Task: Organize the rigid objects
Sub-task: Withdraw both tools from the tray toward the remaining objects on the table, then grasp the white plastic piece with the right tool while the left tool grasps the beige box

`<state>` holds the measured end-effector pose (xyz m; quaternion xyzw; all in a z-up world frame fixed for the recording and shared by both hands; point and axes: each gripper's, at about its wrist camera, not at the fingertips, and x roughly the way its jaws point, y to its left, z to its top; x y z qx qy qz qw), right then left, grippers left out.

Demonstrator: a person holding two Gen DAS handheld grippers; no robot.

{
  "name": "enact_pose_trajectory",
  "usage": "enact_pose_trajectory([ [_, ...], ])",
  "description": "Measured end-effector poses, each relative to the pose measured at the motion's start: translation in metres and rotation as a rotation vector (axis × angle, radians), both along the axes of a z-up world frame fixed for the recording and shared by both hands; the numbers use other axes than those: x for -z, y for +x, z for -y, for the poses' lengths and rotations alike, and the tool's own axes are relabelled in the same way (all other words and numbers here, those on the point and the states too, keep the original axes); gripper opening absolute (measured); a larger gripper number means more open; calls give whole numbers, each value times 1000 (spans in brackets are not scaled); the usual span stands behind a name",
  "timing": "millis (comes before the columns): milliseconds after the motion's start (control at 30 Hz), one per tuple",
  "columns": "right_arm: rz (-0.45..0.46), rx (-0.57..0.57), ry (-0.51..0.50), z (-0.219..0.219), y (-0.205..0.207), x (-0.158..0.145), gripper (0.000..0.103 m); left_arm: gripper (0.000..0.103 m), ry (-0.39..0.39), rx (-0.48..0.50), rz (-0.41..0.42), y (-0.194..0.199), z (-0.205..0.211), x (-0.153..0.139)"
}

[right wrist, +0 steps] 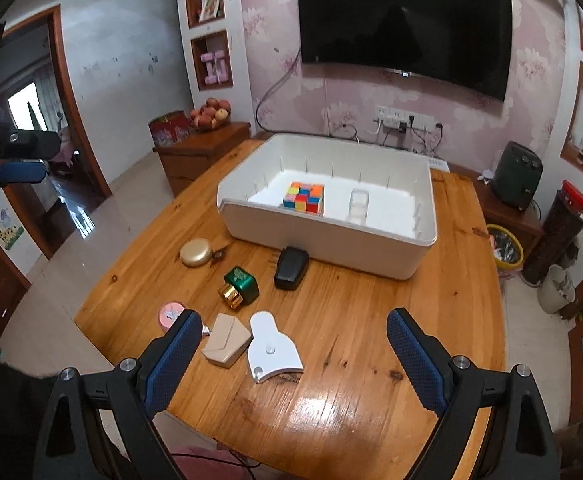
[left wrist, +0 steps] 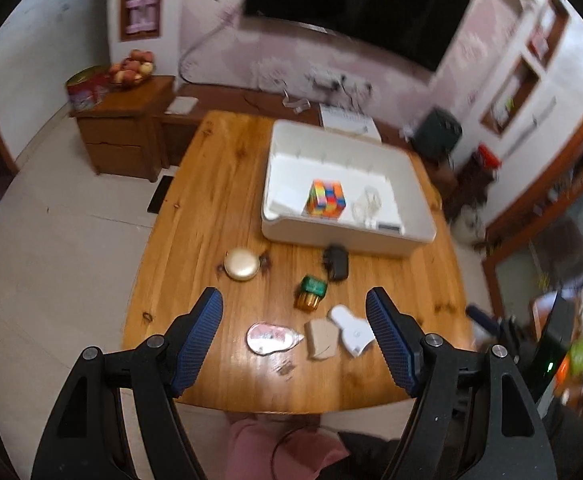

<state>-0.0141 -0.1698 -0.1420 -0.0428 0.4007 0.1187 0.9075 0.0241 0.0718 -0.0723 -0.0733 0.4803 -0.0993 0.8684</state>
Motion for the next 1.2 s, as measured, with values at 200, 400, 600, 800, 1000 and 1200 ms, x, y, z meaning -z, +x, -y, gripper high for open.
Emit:
enact_pose_trajectory([
  [200,-65,13,-22,-15,7,22,94,77,10,140,-105,24,11,23],
  [400,-117,39,-68,-31,11,42,94,79,32,255,-216,46,21,48],
  [600,-147,70,-118,-39,9,57,94,79,43,337,-328,62,28,67],
  [800,-159,94,-161,-45,7,71,94,79,57,385,-440,71,35,90],
  [1000,-164,17,-230,-59,8,85,94,79,62,408,-549,77,45,114],
  [1200,-169,-56,-268,-66,16,96,94,79,58,389,-634,83,53,131],
])
